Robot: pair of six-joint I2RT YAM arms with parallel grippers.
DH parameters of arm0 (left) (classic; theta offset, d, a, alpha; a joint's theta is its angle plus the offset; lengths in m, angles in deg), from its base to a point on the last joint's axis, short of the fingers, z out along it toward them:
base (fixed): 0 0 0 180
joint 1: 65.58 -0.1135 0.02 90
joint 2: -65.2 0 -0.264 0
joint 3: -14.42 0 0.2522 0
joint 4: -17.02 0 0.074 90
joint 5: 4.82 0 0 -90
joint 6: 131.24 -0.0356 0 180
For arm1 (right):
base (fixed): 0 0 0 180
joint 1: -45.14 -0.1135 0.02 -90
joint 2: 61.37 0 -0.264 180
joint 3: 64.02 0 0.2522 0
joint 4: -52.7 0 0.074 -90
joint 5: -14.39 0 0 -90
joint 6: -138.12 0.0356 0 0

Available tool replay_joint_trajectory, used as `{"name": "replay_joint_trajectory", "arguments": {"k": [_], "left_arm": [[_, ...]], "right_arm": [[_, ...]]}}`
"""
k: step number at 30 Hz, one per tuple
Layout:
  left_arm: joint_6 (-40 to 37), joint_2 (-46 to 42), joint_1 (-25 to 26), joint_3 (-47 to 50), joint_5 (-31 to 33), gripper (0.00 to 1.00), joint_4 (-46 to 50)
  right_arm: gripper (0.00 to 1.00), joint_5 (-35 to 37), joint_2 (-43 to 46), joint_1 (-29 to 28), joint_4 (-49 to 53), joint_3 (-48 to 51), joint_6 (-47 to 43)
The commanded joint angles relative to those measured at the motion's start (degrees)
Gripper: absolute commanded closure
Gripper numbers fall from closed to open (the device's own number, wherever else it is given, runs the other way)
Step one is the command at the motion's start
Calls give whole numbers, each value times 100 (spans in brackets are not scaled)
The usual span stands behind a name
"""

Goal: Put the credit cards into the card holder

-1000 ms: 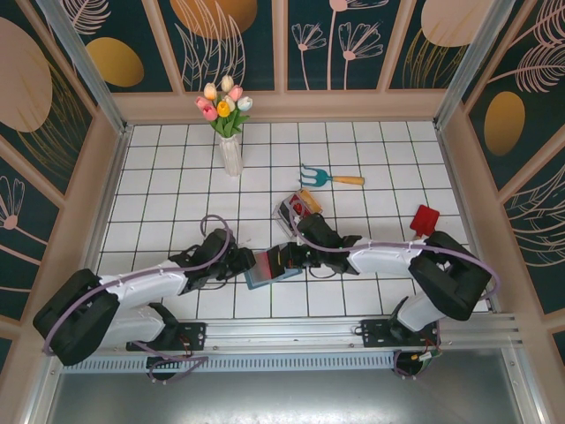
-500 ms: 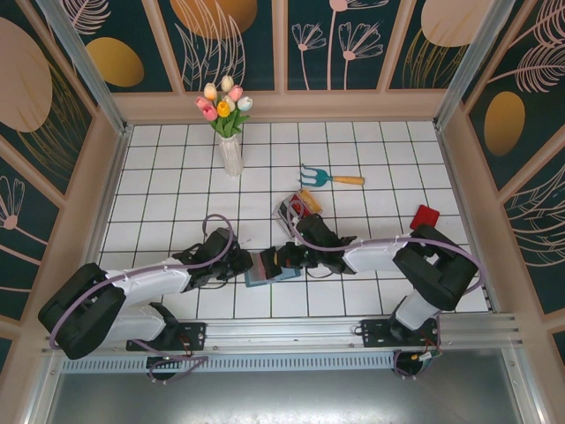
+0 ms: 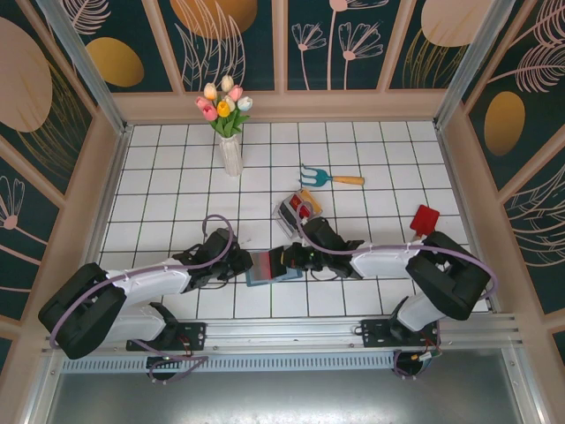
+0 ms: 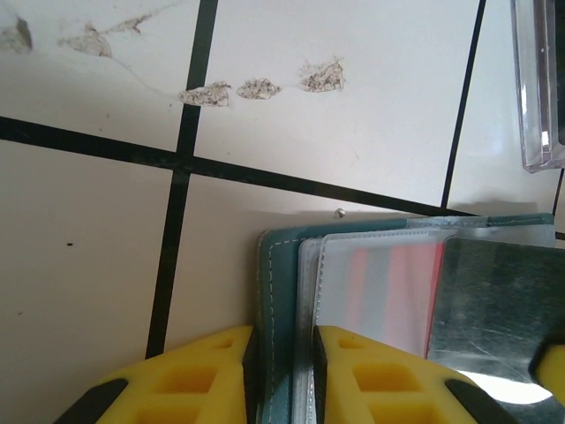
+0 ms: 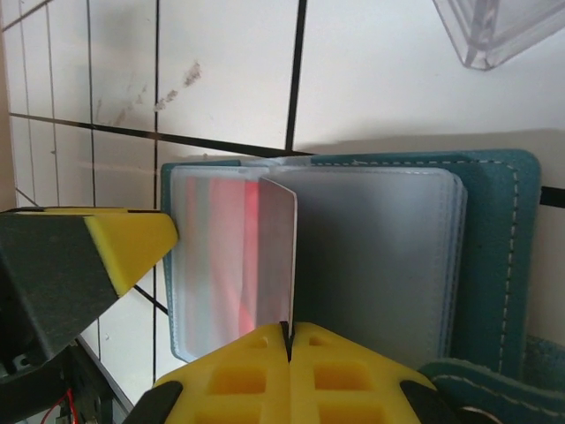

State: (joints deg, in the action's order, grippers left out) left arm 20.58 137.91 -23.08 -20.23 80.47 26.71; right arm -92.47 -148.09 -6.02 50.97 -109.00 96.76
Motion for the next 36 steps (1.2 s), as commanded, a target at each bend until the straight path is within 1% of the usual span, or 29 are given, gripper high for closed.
{"name": "replay_joint_trajectory", "arguments": {"k": [1, 8, 12, 27, 30, 34, 36], "left_arm": [[69, 82, 56, 115, -136, 75, -174], [128, 29, 52, 183, -171, 75, -285], [137, -31, 49, 200, -155, 75, -278], [196, -141, 57, 232, -153, 75, -350], [177, -158, 52, 243, -120, 74, -334], [172, -176, 56, 243, -75, 74, -271], [164, -191, 54, 252, -49, 74, -252]], "right_arm": [[98, -131, -267, -104, 54, -73, 75], [98, -185, -515, -190, 55, -269, 180], [98, -341, -624, -231, -2, -349, 172], [92, -658, -1219, -456, -96, -1045, 164], [89, -600, -1226, -464, 108, -1142, 80], [83, -245, -1012, -440, 778, -1252, -207], [81, -61, -893, -422, 1068, -1294, -308]]}}
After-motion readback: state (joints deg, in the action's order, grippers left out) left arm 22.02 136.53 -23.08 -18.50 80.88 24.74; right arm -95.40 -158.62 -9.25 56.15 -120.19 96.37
